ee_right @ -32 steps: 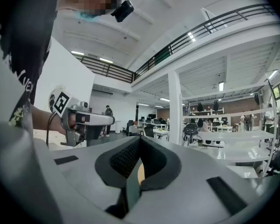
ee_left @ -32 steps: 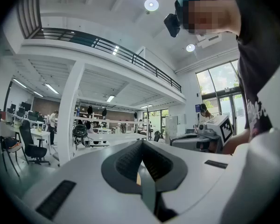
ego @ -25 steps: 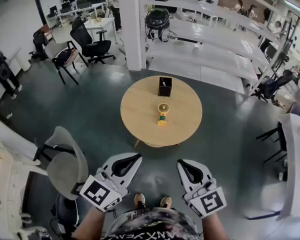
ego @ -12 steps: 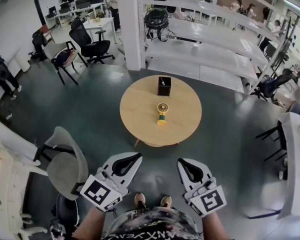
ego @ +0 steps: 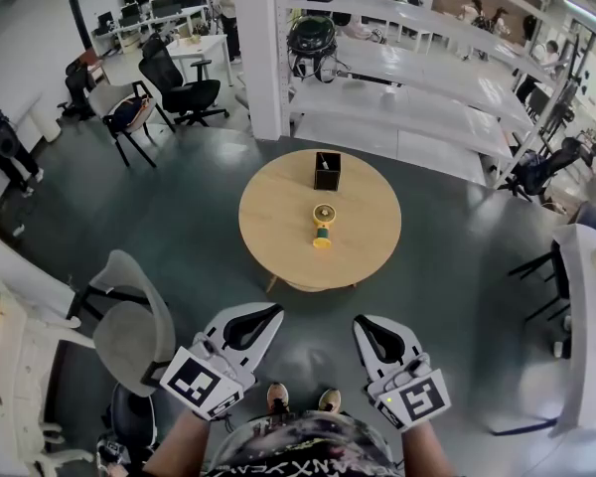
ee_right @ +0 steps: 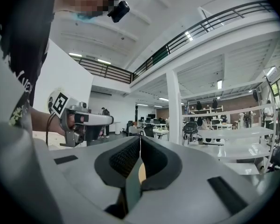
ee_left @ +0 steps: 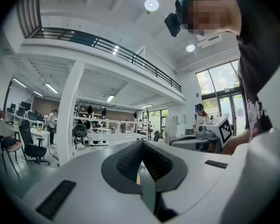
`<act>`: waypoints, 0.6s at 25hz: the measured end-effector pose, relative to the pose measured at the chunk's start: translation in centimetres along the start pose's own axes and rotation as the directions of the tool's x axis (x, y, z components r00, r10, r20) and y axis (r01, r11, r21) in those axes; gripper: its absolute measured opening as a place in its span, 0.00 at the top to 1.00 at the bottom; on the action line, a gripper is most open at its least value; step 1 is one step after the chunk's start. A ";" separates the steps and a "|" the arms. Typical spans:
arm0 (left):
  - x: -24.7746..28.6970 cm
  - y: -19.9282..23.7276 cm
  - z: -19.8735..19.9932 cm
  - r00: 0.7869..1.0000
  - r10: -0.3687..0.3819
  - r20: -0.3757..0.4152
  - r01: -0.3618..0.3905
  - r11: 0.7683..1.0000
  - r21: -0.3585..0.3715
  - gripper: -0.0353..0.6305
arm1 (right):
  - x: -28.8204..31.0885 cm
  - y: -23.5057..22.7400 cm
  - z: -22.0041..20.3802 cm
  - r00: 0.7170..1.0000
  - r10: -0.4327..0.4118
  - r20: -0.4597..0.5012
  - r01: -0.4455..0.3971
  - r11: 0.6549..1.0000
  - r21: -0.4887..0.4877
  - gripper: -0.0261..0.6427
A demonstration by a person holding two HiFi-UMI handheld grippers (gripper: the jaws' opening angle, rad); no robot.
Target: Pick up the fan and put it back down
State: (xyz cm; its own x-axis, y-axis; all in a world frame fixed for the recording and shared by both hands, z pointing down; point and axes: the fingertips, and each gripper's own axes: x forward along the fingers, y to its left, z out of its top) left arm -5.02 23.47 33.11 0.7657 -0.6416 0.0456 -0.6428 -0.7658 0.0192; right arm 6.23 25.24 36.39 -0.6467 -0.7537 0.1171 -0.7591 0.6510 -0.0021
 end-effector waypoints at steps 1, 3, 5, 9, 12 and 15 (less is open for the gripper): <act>0.0 0.0 0.0 1.000 0.000 0.000 0.000 1.000 0.000 0.92 | -0.1 0.0 0.0 1.000 0.001 -0.001 -0.001 1.000 -0.001 0.95; -0.1 -0.1 0.0 1.000 0.001 -0.002 -0.001 1.000 -0.001 0.92 | -0.2 0.1 0.0 1.000 0.003 -0.001 -0.003 1.000 0.001 0.94; -0.2 -0.2 0.0 1.000 0.002 -0.003 -0.002 1.000 -0.002 0.92 | -0.3 0.1 0.1 1.000 0.004 0.003 -0.005 1.000 0.006 0.94; -0.2 -0.2 0.0 1.000 0.002 -0.005 -0.002 1.000 -0.004 0.92 | -0.4 0.2 0.2 1.000 0.014 0.009 -0.014 1.000 0.013 0.86; 0.0 -0.2 0.0 1.000 -0.001 -0.004 0.001 1.000 -0.004 0.92 | -0.5 0.3 0.2 1.000 0.021 0.011 -0.021 1.000 0.012 0.82; 0.2 -0.2 0.0 1.000 -0.004 -0.002 0.004 1.000 -0.002 0.92 | -0.4 0.4 0.1 0.999 0.032 0.010 -0.033 0.999 0.015 0.76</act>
State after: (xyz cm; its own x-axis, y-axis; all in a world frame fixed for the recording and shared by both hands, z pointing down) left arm -4.80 23.49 33.14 0.7685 -0.6381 0.0477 -0.6395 -0.7685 0.0217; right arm 6.16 25.74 36.23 -0.6717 -0.7331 0.1070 -0.7387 0.6737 -0.0208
